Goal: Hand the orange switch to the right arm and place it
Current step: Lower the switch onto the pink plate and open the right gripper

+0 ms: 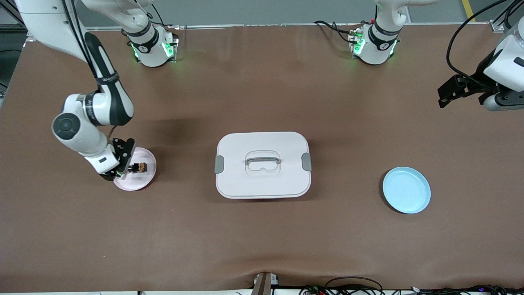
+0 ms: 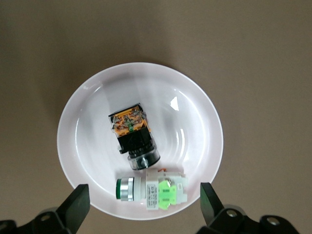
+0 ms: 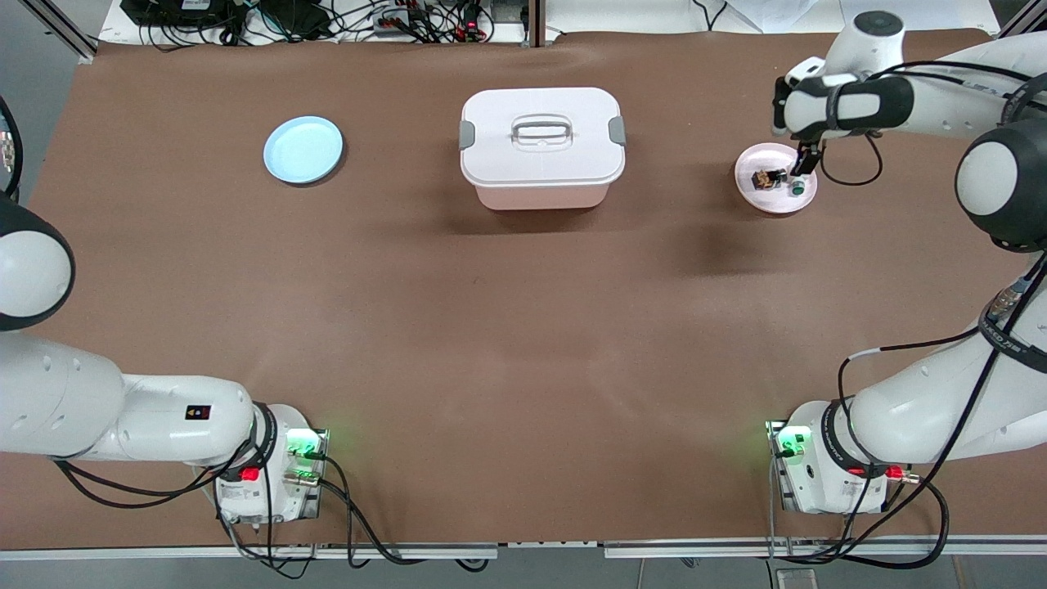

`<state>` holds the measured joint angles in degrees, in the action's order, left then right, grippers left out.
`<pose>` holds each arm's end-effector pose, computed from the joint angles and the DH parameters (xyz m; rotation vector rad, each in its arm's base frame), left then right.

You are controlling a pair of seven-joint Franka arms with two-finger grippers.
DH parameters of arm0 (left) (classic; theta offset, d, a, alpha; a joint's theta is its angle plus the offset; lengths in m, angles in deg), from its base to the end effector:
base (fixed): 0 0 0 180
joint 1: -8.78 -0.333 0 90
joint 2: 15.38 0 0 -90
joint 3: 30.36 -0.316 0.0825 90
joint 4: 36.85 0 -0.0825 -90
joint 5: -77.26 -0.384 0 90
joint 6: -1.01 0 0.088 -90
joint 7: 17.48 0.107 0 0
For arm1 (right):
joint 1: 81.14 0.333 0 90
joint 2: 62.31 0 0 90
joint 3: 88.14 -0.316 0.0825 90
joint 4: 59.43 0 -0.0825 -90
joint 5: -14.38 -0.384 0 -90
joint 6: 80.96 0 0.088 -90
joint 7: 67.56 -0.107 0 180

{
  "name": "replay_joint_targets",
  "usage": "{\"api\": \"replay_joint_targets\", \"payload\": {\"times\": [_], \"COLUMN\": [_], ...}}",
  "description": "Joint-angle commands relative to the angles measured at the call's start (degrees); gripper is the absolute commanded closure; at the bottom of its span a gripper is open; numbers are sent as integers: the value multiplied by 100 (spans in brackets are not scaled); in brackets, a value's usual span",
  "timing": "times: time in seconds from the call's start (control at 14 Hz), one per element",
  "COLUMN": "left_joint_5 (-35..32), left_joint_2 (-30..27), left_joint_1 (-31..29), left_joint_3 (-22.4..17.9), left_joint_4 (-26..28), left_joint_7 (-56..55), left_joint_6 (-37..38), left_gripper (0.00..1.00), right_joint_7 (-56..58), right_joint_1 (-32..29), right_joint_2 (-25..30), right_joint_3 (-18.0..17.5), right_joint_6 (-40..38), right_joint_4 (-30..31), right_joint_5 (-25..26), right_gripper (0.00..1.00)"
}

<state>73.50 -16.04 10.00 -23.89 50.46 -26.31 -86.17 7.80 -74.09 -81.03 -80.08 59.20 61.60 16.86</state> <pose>0.5424 -0.0663 0.6488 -3.0764 -0.0360 -0.0287 0.5795 -0.0092 0.2615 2.4140 1.9093 -0.0576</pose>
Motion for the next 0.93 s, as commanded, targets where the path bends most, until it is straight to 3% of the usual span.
{"api": "replay_joint_targets", "payload": {"times": [0.0,0.57,0.85], "left_joint_5": [104,104,104], "left_joint_2": [-110,-127,-136], "left_joint_1": [28,28,19], "left_joint_3": [-49,-49,-57], "left_joint_4": [67,67,67], "left_joint_7": [100,100,109], "left_joint_6": [-10,-10,-1], "left_gripper": [0,0,0], "right_joint_7": [-457,-7029,-7519], "right_joint_1": [-151,-354,-345], "right_joint_2": [158,272,237], "right_joint_3": [-42,-42,-51], "right_joint_6": [-610,-683,-691], "right_joint_4": [-324,-404,-492], "right_joint_5": [-257,-257,-239], "right_gripper": [0,0,0]}}
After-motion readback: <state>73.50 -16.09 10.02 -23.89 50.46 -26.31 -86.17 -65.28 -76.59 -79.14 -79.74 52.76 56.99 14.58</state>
